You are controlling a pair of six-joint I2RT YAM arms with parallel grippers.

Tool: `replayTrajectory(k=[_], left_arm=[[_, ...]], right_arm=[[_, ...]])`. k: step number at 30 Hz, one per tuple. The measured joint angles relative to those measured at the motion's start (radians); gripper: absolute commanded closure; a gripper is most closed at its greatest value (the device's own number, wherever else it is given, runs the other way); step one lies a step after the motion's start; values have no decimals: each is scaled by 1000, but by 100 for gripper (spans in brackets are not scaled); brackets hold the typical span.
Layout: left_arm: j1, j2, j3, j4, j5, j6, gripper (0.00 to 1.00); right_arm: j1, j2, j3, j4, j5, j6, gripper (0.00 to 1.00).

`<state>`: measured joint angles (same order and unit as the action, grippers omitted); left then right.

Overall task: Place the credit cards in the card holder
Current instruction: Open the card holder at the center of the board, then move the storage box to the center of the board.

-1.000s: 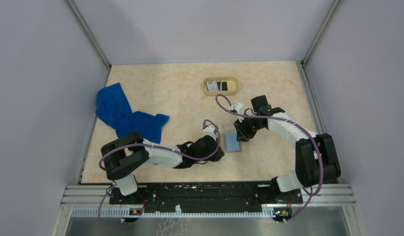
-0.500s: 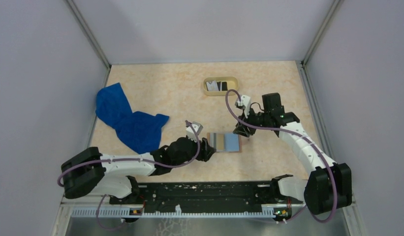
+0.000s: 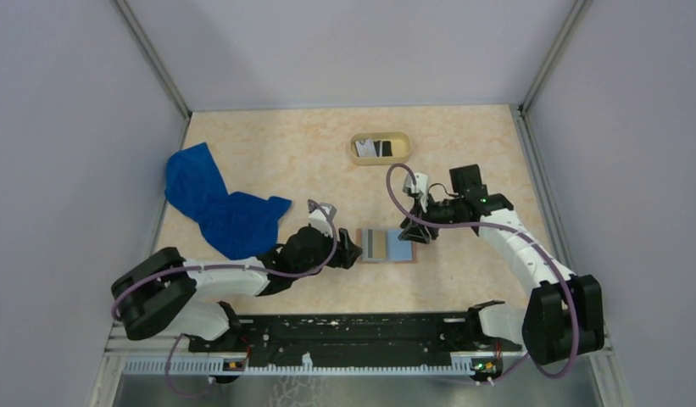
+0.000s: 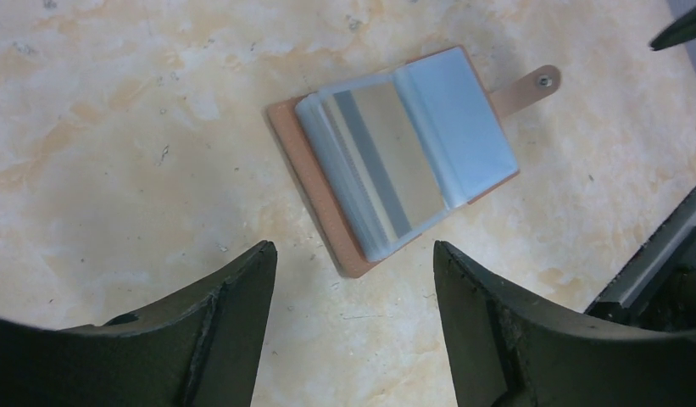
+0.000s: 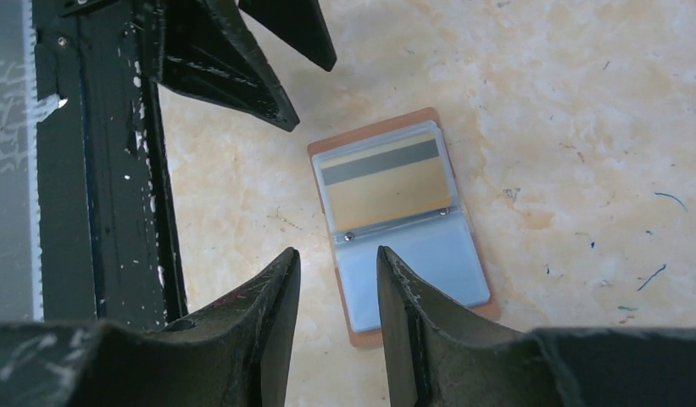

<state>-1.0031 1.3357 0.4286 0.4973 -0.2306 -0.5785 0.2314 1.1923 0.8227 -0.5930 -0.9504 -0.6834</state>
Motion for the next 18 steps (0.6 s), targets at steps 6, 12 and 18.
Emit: replayTrajectory(k=[6, 12, 18], left_arm=[[49, 92, 37, -30, 41, -37, 32], [148, 89, 154, -27, 76, 71, 10], [315, 122, 225, 169, 169, 140, 1]], right_arm=[[-1, 45, 3, -29, 13, -37, 52], [-39, 68, 145, -20, 28, -42, 1], [-51, 251, 387, -26, -70, -325, 1]])
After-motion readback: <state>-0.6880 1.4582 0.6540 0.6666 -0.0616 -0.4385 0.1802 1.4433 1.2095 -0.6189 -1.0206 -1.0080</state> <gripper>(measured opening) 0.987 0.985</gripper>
